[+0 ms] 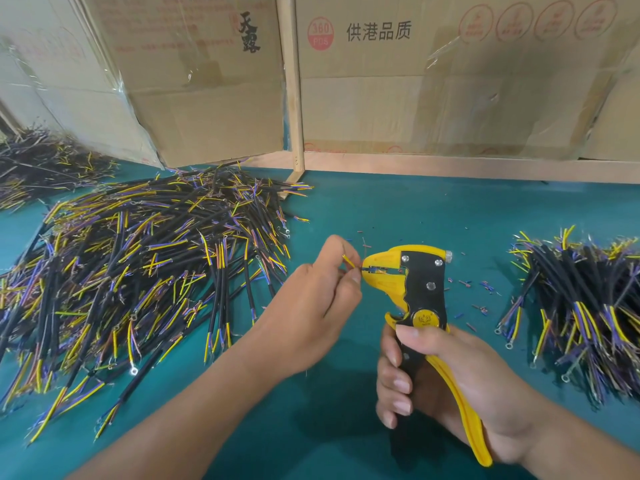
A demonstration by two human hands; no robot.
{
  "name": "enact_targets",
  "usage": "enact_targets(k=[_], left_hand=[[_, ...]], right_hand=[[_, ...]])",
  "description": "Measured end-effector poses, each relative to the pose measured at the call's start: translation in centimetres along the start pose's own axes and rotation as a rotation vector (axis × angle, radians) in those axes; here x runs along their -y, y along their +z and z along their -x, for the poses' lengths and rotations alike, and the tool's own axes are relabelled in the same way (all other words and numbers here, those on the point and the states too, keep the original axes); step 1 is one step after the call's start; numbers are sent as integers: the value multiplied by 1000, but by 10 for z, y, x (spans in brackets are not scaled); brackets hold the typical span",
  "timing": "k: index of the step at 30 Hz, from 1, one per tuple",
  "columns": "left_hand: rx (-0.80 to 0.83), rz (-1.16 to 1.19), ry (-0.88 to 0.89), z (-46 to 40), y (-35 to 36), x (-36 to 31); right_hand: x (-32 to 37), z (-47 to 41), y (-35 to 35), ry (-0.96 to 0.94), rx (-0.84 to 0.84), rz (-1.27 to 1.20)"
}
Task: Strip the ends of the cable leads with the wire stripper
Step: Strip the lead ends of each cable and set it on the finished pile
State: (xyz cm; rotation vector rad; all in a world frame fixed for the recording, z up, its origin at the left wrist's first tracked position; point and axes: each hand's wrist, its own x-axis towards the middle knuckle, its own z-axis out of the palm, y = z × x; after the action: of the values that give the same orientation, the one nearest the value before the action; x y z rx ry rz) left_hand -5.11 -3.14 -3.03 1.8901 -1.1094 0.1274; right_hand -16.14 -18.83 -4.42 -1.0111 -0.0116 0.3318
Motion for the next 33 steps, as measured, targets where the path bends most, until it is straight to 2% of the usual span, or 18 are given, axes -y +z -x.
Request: enact_targets(k=[7, 14, 23, 29, 33], left_hand=[[14, 1, -13, -1, -2, -2], [52, -223, 36, 1, -9, -6], [51, -214, 34, -1, -11, -8], [50, -279, 21, -3, -15, -3], [82, -220, 24, -5, -21, 2]], right_hand=[[-1, -1, -2, 9, 10, 5], [1, 0, -1, 41, -1, 42], [1, 1, 3, 56, -73, 43], [3, 0, 5, 14, -209, 125], [6, 2, 5, 19, -185, 119]])
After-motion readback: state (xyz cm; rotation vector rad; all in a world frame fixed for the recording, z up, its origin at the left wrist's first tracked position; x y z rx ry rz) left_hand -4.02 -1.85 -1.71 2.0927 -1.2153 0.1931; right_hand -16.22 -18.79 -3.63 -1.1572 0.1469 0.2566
